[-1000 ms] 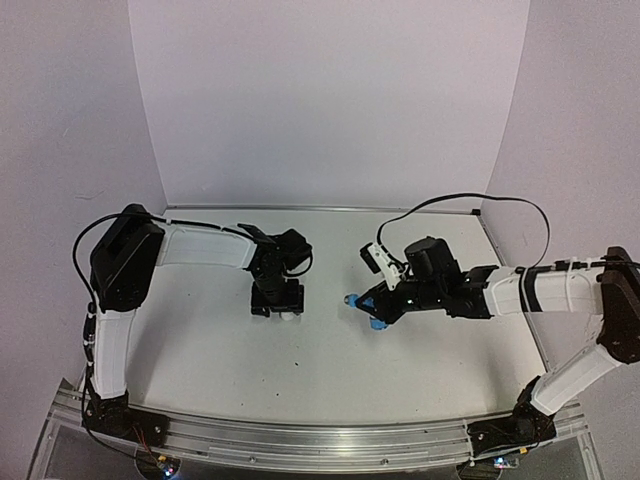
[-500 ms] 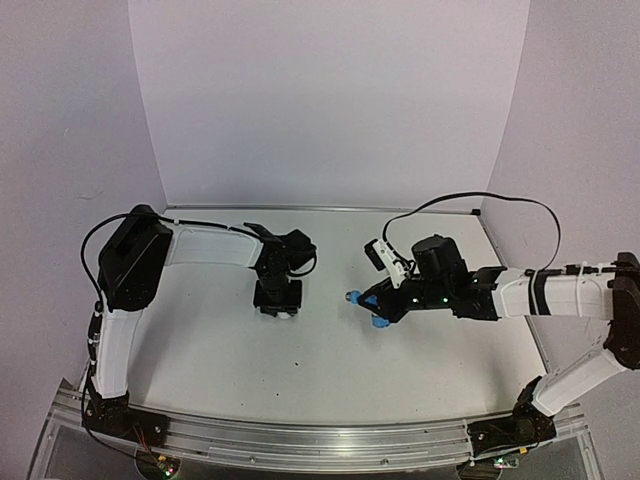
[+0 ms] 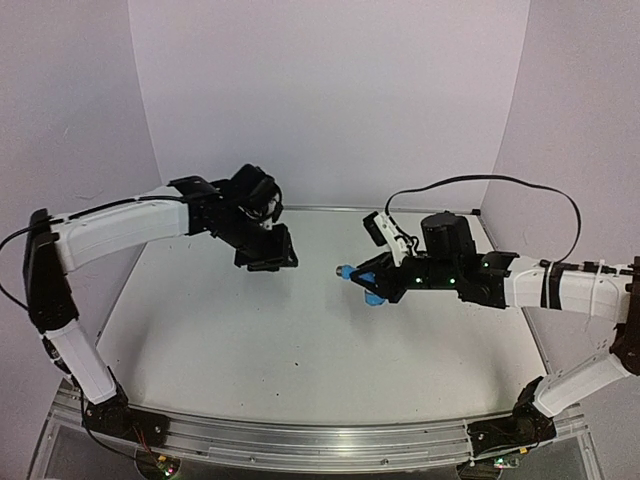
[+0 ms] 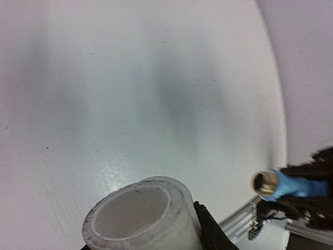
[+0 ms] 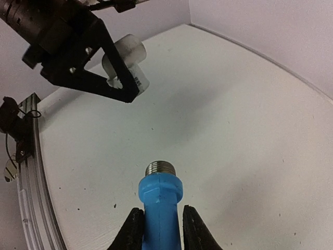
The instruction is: Install the water faucets
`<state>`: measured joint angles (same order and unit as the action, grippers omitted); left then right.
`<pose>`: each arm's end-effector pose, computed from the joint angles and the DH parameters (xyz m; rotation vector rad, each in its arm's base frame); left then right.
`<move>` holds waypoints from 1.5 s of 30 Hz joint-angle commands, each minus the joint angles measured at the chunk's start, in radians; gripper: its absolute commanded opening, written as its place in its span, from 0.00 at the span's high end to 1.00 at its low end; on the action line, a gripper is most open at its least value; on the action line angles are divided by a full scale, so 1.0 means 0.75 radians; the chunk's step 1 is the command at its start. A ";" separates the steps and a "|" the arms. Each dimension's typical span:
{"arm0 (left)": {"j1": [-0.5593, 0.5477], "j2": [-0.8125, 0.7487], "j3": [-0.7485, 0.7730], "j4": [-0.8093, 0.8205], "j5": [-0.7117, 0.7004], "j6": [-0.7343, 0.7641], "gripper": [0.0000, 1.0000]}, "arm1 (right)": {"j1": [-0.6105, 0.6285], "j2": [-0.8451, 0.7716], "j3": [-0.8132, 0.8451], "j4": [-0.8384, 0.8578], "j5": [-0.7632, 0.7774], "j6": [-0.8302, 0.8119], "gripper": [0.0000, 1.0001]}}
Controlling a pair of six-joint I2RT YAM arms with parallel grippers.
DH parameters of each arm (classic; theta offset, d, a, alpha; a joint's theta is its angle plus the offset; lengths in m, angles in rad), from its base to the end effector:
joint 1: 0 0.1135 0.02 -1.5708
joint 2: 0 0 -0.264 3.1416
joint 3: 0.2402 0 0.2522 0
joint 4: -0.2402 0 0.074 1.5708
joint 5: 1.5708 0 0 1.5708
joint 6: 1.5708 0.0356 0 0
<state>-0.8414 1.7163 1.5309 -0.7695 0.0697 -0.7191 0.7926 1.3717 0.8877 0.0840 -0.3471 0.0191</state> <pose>0.2470 -0.2800 0.2991 0.1930 2.6670 -0.6645 0.2101 0.2304 0.2696 -0.9871 1.7965 0.8609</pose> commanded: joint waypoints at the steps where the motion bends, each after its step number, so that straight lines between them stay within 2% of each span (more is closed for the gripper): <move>1: 0.040 -0.352 -0.114 0.229 0.402 0.001 1.00 | 0.026 0.012 0.153 0.169 -0.212 -0.204 1.00; 6: 0.128 -0.609 -0.270 0.470 0.726 -0.206 1.00 | 0.143 -0.003 0.216 0.263 -0.249 -0.522 1.00; 8: 0.153 -0.676 -0.314 0.531 0.789 -0.293 1.00 | 0.174 -0.001 0.241 0.299 -0.226 -0.600 1.00; 13: 0.164 -0.812 -0.506 0.840 0.944 -0.515 1.00 | 0.190 -0.008 0.240 0.435 -0.278 -0.715 1.00; 21: 0.163 -0.979 -0.719 0.992 1.029 -0.622 1.00 | 0.212 0.026 0.264 0.546 -0.333 -0.851 1.00; 34: 0.161 -1.004 -0.756 1.018 0.995 -0.695 1.00 | 0.308 0.136 0.277 0.764 -0.294 -0.874 1.00; 45: 0.162 -1.031 -0.805 1.018 1.000 -0.700 1.00 | 0.324 0.192 0.327 0.791 -0.270 -0.833 1.00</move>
<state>-0.7208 0.9749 0.9259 -0.0687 0.8102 -1.2378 1.0283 1.5000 1.0694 0.5999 -0.5630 -0.6274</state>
